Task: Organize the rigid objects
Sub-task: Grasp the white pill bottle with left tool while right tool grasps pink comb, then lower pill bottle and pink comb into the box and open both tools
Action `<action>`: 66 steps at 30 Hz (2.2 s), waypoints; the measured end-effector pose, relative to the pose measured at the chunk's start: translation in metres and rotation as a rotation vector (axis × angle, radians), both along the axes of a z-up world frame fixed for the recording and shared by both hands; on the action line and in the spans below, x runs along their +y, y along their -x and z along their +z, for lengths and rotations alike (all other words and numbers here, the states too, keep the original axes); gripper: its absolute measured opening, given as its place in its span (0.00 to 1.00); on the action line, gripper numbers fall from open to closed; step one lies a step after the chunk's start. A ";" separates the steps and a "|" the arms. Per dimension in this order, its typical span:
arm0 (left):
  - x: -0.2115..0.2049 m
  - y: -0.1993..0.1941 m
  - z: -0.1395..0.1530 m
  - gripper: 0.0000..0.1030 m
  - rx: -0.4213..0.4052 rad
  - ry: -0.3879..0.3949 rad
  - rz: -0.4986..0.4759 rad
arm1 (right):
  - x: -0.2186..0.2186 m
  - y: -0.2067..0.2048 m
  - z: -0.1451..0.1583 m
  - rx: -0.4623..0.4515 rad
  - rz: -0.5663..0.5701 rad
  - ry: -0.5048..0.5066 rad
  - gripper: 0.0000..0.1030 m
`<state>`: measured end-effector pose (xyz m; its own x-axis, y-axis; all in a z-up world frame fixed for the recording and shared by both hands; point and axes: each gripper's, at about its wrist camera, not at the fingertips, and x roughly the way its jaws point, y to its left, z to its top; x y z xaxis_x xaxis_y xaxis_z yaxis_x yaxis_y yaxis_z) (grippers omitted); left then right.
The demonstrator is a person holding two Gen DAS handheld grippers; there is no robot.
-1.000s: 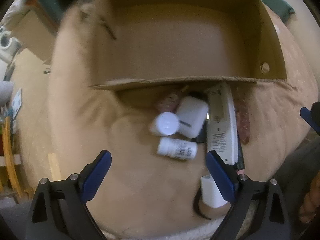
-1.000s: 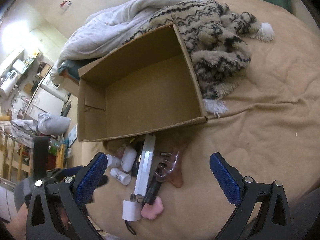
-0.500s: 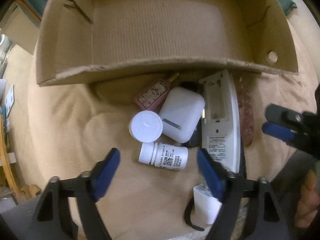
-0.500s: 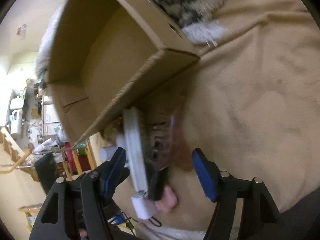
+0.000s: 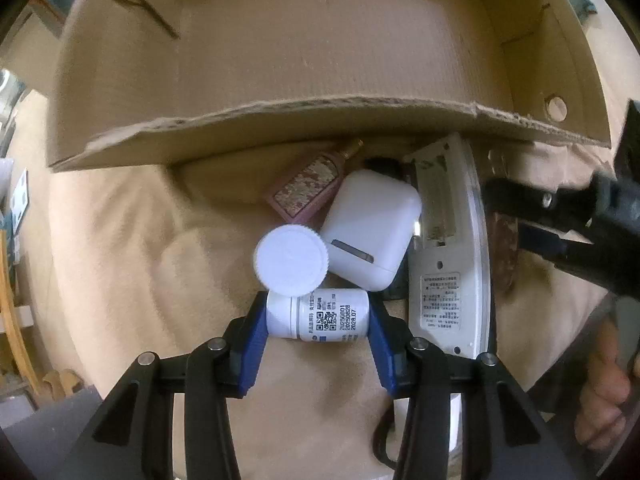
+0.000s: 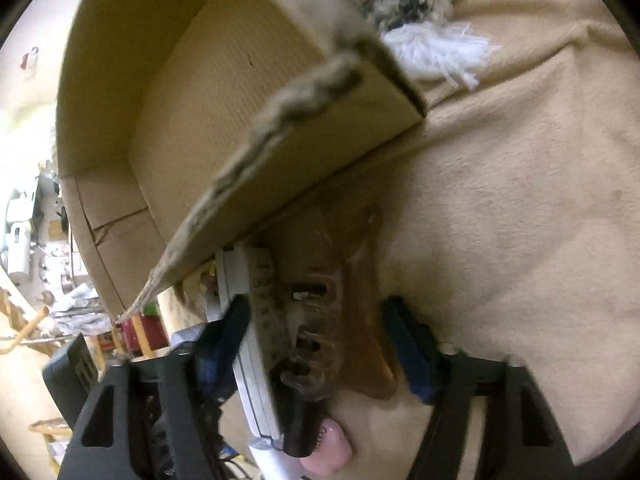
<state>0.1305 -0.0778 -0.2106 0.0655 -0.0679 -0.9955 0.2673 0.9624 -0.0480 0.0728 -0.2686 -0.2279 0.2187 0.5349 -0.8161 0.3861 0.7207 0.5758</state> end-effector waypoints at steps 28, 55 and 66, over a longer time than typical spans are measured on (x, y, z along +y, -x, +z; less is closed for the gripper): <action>0.075 0.021 0.040 0.42 -0.122 0.026 0.230 | -0.002 0.080 0.094 -0.335 0.064 0.165 0.35; 0.031 -0.082 0.153 0.42 -0.416 0.009 0.146 | 0.011 -0.053 0.167 -0.618 0.148 0.234 0.35; 0.005 -0.100 0.090 0.42 -0.403 -0.064 0.078 | 0.034 -0.084 0.105 -0.453 0.251 0.331 0.35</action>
